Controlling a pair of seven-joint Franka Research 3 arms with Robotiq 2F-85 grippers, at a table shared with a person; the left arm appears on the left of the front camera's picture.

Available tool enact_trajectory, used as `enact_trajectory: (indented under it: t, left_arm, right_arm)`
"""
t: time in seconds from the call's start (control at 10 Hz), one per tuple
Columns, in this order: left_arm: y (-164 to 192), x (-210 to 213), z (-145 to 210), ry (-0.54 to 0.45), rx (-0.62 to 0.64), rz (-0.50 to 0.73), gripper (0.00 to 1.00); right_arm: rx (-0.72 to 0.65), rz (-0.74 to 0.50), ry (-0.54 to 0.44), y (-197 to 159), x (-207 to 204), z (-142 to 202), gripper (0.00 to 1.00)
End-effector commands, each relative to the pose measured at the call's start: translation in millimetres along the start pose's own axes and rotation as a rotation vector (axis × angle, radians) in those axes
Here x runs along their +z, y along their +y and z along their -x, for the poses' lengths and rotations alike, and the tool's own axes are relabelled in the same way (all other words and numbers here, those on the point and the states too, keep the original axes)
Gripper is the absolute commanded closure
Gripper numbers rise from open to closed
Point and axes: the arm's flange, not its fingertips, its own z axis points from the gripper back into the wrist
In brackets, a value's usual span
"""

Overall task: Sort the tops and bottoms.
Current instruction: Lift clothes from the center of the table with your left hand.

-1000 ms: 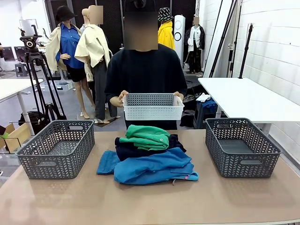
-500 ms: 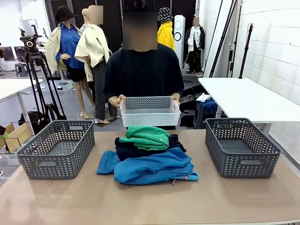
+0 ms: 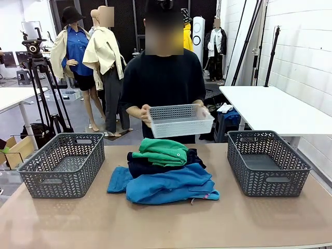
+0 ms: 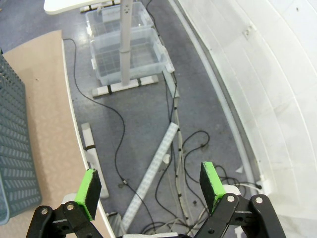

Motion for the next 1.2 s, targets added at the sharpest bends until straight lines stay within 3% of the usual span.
enact_trajectory:
  t: [0.0,1.1]
  left_arm:
    - [-0.5,2.4,-0.8,0.007,0.001,-0.023,0.0]
    - [-0.5,2.4,-0.8,0.007,0.001,-0.023,0.0]
  right_arm:
    - [0.001,-0.003,0.007,-1.8,0.5,1.2,0.0]
    - [0.001,-0.003,0.007,-1.8,0.5,1.2,0.0]
